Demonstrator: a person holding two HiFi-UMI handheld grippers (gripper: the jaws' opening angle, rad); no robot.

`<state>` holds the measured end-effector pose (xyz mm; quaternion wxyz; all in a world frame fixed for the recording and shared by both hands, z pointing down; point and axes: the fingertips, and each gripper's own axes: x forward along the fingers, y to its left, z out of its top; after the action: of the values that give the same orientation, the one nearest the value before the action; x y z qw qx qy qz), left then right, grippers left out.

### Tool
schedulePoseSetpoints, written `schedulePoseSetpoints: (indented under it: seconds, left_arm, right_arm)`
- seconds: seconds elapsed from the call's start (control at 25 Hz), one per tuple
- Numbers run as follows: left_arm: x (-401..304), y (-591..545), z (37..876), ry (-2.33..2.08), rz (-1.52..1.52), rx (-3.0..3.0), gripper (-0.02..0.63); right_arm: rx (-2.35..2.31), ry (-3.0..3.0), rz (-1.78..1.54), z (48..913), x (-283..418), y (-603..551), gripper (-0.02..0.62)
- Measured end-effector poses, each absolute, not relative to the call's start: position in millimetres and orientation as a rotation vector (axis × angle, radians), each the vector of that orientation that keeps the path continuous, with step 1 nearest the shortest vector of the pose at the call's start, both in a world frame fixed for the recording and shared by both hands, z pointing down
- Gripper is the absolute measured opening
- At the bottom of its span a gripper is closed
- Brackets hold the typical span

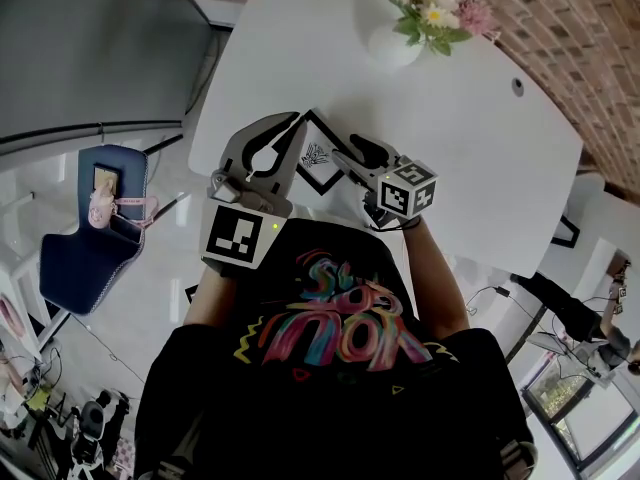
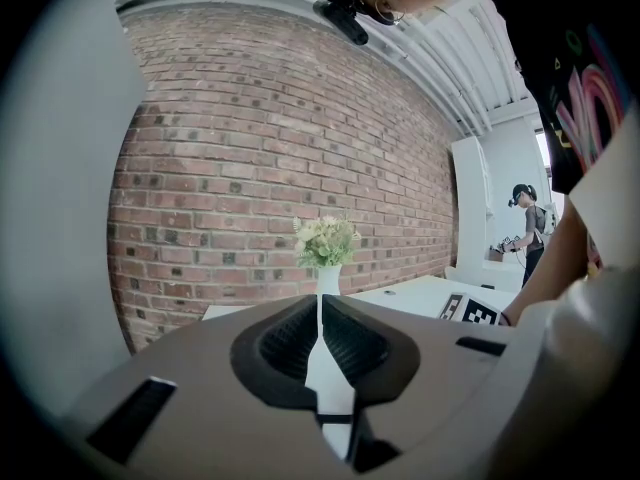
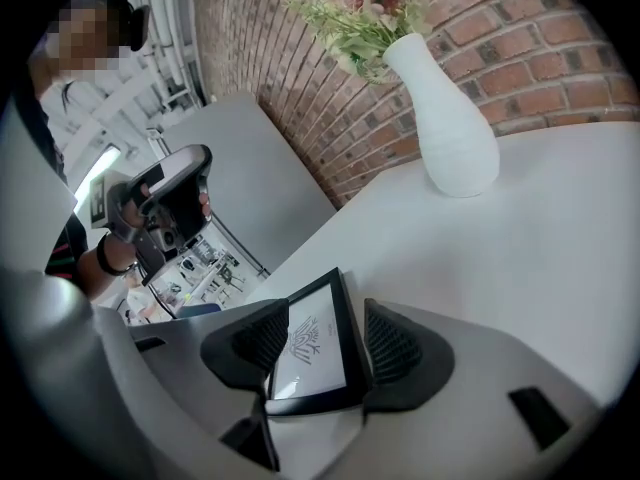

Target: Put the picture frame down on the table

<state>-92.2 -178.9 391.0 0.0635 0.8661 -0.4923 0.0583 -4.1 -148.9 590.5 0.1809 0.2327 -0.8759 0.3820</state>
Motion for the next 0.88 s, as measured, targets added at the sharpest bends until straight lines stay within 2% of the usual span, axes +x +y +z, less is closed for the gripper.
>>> schedulePoseSetpoints:
  seconds: [0.4, 0.88]
  left_arm:
    - [-83, -182, 374, -1.482, 0.141, 2.653, 0.032]
    - [-71, -184, 337, -1.462, 0.05, 2.696, 0.032]
  right_arm:
    - [0.703, -2.625, 1.01, 527, -5, -163, 0.232]
    - [0.781, -2.899, 0.638, 380, -6, -176, 0.147]
